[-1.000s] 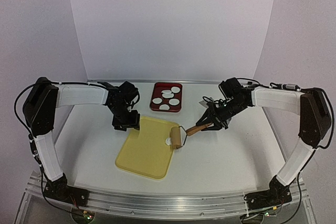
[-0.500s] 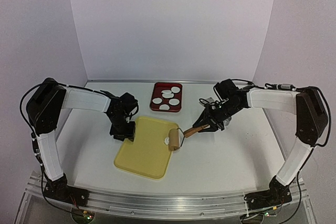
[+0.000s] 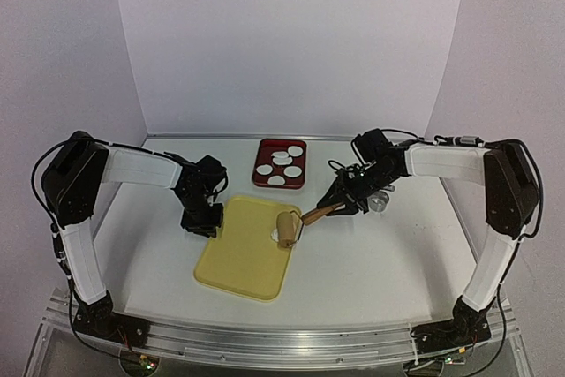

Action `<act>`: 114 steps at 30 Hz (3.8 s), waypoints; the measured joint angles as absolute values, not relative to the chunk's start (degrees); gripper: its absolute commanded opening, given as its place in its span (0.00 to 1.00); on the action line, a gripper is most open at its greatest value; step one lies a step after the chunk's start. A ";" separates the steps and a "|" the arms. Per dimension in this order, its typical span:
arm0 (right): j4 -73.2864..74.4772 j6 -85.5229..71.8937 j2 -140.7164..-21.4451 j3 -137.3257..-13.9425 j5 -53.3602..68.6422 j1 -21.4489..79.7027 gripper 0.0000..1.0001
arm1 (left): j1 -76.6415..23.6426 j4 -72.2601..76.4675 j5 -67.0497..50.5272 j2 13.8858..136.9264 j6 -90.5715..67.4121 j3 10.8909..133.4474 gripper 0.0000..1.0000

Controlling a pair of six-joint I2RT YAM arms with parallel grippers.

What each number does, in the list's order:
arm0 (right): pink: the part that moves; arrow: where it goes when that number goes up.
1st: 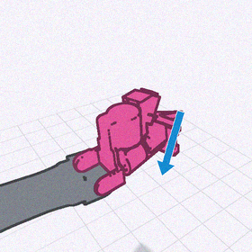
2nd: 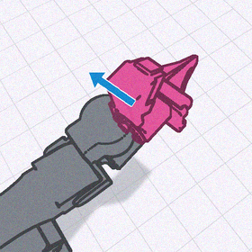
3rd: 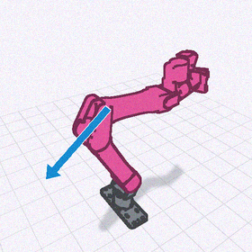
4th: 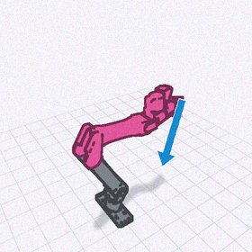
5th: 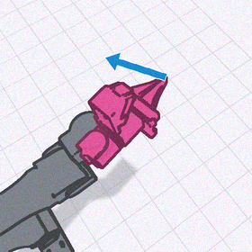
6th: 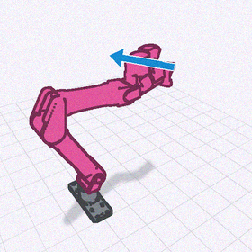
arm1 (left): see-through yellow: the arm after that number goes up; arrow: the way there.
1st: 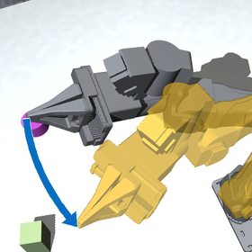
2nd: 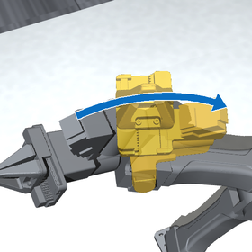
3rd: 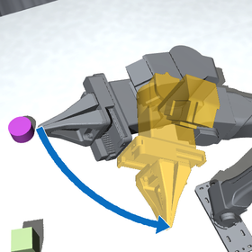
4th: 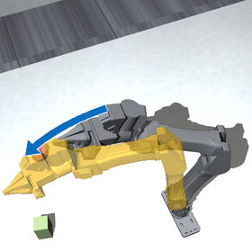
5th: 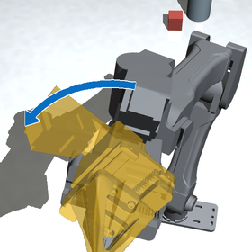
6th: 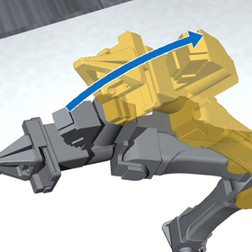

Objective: Roll out the dumpling wrappers from the dough

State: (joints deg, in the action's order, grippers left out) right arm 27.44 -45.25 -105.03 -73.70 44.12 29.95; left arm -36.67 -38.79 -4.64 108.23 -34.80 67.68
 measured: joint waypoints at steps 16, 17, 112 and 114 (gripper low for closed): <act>30.76 -42.44 -108.90 -81.37 37.58 32.24 0.00 | -39.01 -35.86 -9.35 110.02 -36.29 69.47 0.00; 31.21 -42.19 -109.04 -81.64 37.06 32.42 0.00 | -39.22 -35.41 -9.52 110.22 -36.34 69.64 0.00; 50.13 -32.04 -111.89 -93.89 31.49 28.32 0.00 | -41.06 -35.99 -8.58 116.36 -37.32 78.78 0.00; 50.06 -31.91 -112.23 -94.09 31.66 28.32 0.00 | -41.06 -36.07 -8.56 116.42 -37.31 78.90 0.00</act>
